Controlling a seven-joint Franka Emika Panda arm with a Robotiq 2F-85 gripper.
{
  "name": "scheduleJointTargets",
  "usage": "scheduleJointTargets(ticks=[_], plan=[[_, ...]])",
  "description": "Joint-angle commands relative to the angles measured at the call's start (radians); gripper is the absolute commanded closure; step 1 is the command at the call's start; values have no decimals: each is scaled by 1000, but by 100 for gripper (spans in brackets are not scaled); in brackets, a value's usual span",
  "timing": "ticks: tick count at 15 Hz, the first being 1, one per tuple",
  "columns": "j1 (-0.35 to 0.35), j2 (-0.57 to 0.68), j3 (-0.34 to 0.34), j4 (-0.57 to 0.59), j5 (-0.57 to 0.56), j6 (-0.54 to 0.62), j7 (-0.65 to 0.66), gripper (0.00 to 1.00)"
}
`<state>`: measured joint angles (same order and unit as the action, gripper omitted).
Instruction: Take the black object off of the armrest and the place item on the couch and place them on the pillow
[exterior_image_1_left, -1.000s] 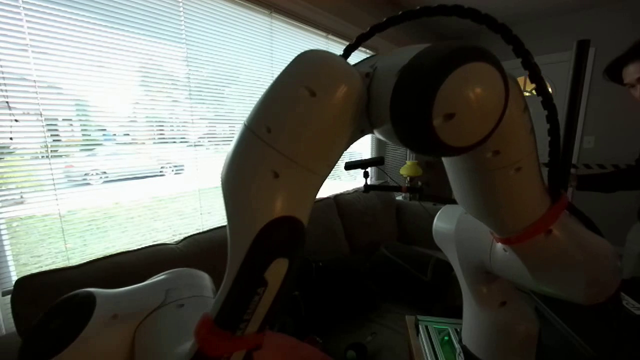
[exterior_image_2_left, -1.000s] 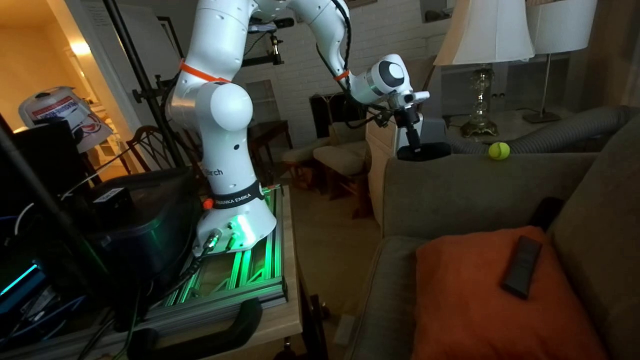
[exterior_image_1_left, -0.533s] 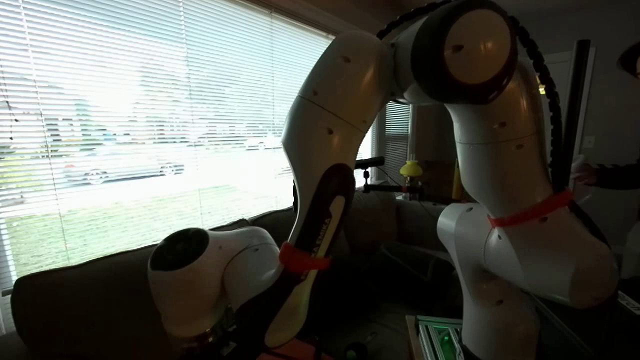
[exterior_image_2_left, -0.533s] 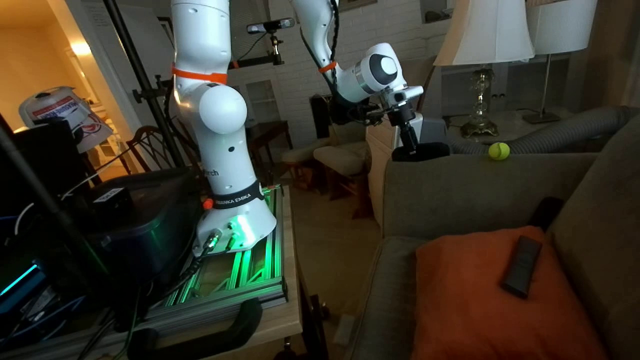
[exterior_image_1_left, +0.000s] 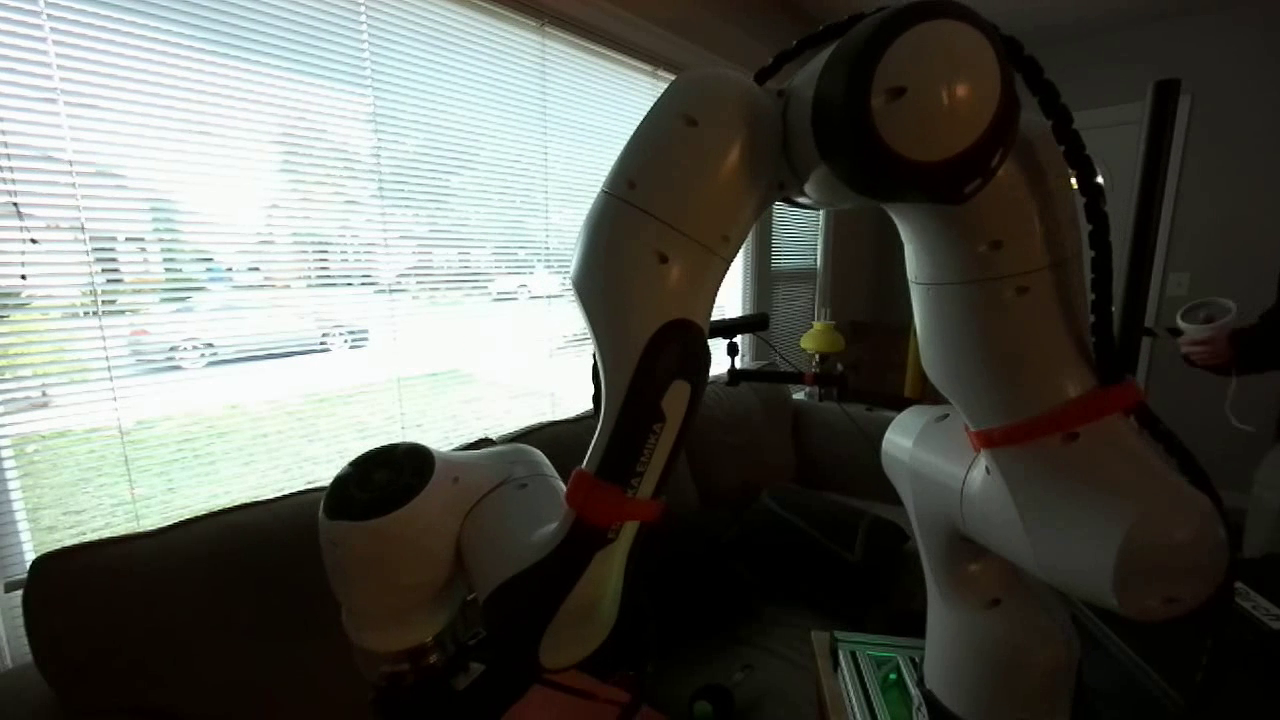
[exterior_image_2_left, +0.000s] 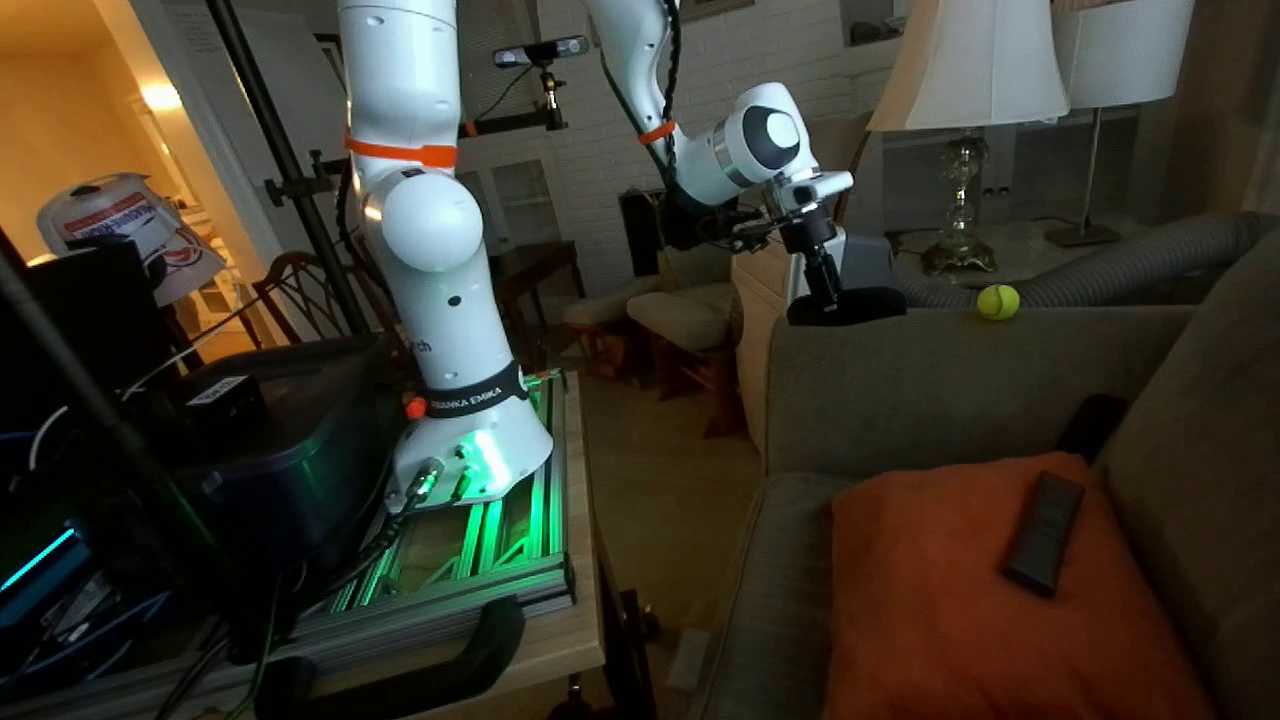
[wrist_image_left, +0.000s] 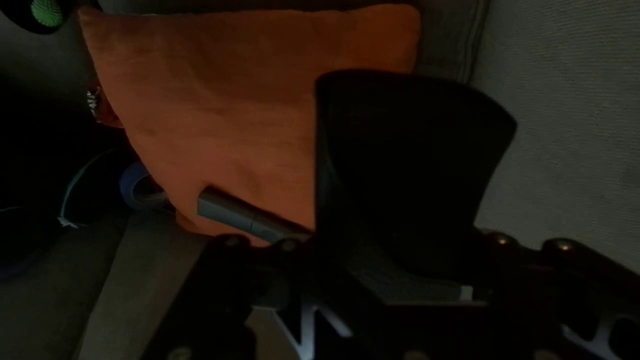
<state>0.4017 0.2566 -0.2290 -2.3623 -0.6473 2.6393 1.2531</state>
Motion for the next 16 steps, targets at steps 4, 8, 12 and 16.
scheduleJointTargets(ticks=[4, 8, 12, 16], plan=[[-301, 23, -10, -82, -25, 175, -131, 84], [-490, 148, 68, -97, 91, 509, -319, 84], [-636, 316, 230, -39, 268, 641, -545, 84], [-788, 478, 385, 53, 476, 596, -812, 84]])
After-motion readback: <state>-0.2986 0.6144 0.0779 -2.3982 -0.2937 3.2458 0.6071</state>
